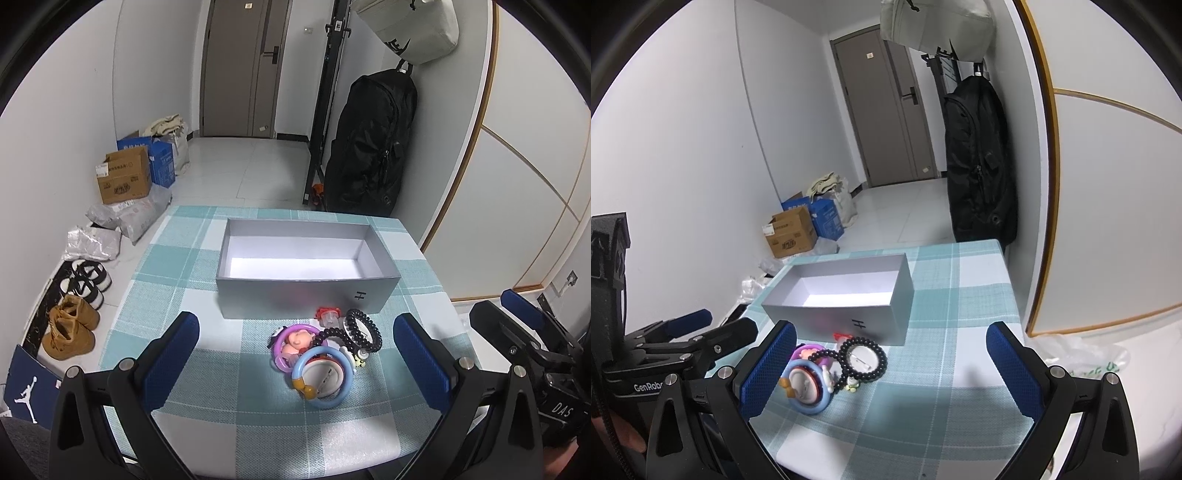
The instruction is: Organize jewelry
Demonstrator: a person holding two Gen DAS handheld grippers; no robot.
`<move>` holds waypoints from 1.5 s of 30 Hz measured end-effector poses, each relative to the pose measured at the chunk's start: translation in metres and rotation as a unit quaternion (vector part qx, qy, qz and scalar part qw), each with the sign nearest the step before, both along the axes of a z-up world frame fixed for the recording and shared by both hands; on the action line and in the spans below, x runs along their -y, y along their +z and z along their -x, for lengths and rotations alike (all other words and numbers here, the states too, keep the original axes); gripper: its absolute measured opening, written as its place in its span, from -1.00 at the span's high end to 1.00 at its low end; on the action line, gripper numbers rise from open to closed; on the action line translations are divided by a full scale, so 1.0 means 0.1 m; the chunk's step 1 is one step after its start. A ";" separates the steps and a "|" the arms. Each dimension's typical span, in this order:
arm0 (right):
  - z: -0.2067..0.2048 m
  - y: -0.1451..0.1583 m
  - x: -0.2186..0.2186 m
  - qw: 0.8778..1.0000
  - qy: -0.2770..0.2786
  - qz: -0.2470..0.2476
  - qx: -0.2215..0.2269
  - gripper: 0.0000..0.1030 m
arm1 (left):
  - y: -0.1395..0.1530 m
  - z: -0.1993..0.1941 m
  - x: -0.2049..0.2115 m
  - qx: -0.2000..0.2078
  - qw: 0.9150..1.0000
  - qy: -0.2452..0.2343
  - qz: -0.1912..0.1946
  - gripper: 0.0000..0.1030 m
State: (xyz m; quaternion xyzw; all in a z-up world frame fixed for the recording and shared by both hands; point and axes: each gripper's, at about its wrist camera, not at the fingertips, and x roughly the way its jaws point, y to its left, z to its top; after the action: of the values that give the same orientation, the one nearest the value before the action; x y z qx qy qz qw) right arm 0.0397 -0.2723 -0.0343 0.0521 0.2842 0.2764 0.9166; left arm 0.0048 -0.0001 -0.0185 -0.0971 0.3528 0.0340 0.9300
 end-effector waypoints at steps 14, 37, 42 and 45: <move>-0.15 -0.08 -0.01 0.998 -0.035 0.044 -0.029 -1.00 | -0.39 -0.09 0.02 -0.083 0.995 -0.038 0.031 -0.98; -0.44 -0.24 0.08 0.992 -0.062 0.030 -0.102 -1.00 | -0.65 -0.18 0.38 -0.157 0.982 -0.092 -0.051 -0.26; -0.48 -0.28 0.15 0.990 -0.074 0.017 -0.119 -1.00 | -0.60 -0.11 0.33 -0.155 0.982 -0.100 -0.028 0.05; -0.47 -0.30 0.14 0.990 -0.075 0.020 -0.122 -1.00 | -0.53 -0.11 0.25 -0.147 0.983 -0.107 -0.011 0.06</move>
State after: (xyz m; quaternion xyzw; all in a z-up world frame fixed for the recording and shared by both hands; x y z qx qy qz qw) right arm 0.0868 -0.2865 -0.0642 0.0880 0.3945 0.1927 0.8941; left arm 0.0162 -0.0248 -0.0716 -0.0422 0.4933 -0.0477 0.8675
